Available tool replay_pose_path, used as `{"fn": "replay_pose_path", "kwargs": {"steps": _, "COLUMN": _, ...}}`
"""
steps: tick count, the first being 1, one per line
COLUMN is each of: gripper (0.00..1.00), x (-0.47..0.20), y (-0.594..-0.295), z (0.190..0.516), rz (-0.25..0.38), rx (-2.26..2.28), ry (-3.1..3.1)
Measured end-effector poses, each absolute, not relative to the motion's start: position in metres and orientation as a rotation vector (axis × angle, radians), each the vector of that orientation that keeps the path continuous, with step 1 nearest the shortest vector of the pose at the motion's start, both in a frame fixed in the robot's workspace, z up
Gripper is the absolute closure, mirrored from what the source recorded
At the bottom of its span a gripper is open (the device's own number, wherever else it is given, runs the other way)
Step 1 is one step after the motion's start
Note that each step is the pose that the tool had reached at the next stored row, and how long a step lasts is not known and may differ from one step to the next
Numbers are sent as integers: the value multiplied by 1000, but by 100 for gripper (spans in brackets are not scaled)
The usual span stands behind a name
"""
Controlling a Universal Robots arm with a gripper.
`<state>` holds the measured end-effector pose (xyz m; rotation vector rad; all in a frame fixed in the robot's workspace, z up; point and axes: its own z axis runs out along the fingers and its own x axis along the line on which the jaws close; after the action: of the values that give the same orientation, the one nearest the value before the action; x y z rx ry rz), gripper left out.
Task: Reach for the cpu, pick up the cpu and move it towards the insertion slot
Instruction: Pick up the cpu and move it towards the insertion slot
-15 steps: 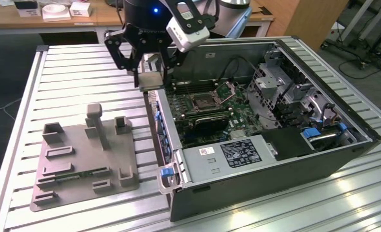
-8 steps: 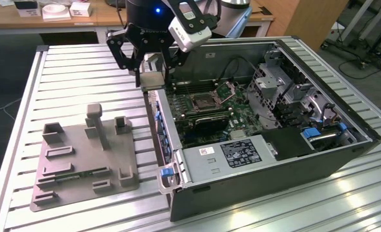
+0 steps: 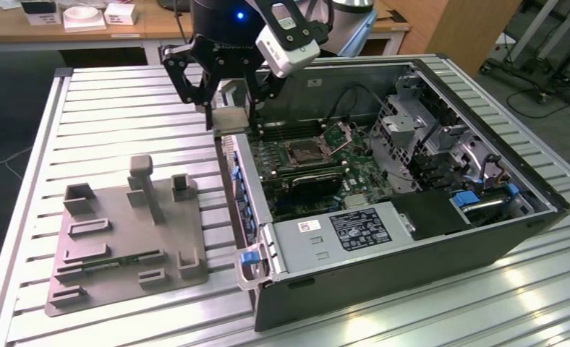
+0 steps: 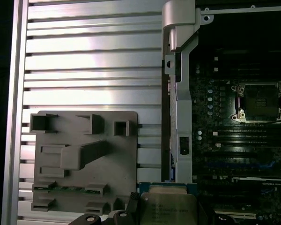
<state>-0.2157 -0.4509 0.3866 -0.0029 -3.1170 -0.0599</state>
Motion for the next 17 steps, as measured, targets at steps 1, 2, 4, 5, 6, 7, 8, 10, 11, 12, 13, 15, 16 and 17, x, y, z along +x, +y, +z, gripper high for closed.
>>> {"fn": "replay_pose_path", "kwargs": {"steps": 1, "gripper": 45, "x": -215, "y": -451, "z": 387, "rz": -60, "rx": -3, "ry": -3117}}
{"fn": "replay_pose_path", "kwargs": {"steps": 2, "gripper": 45, "x": -215, "y": -451, "z": 387, "rz": -60, "rx": -3, "ry": -3117}}
{"fn": "replay_pose_path", "kwargs": {"steps": 4, "gripper": 45, "x": -214, "y": -451, "z": 387, "rz": -60, "rx": -3, "ry": -3117}}
{"fn": "replay_pose_path", "kwargs": {"steps": 5, "gripper": 45, "x": -214, "y": -451, "z": 387, "rz": -60, "rx": -3, "ry": -3117}}
{"fn": "replay_pose_path", "kwargs": {"steps": 6, "gripper": 45, "x": -213, "y": -451, "z": 387, "rz": -60, "rx": -3, "ry": -3117}}
{"fn": "replay_pose_path", "kwargs": {"steps": 7, "gripper": 45, "x": -213, "y": -451, "z": 387, "rz": -60, "rx": -3, "ry": -3117}}
{"fn": "replay_pose_path", "kwargs": {"steps": 8, "gripper": 45, "x": -212, "y": -451, "z": 387, "rz": -60, "rx": -3, "ry": -3117}}
{"fn": "replay_pose_path", "kwargs": {"steps": 10, "gripper": 45, "x": -211, "y": -451, "z": 387, "rz": -60, "rx": -3, "ry": -3117}}
{"fn": "replay_pose_path", "kwargs": {"steps": 11, "gripper": 45, "x": -211, "y": -451, "z": 387, "rz": -60, "rx": -3, "ry": -3117}}
{"fn": "replay_pose_path", "kwargs": {"steps": 12, "gripper": 45, "x": -210, "y": -451, "z": 387, "rz": -60, "rx": -3, "ry": -3117}}
{"fn": "replay_pose_path", "kwargs": {"steps": 13, "gripper": 45, "x": -210, "y": -451, "z": 387, "rz": -60, "rx": -3, "ry": -3117}}
{"fn": "replay_pose_path", "kwargs": {"steps": 15, "gripper": 45, "x": -209, "y": -451, "z": 387, "rz": -60, "rx": -3, "ry": -3117}}
{"fn": "replay_pose_path", "kwargs": {"steps": 16, "gripper": 45, "x": -209, "y": -451, "z": 387, "rz": -60, "rx": -3, "ry": -3117}}
{"fn": "replay_pose_path", "kwargs": {"steps": 17, "gripper": 45, "x": -208, "y": -451, "z": 387, "rz": -60, "rx": -3, "ry": -3117}}
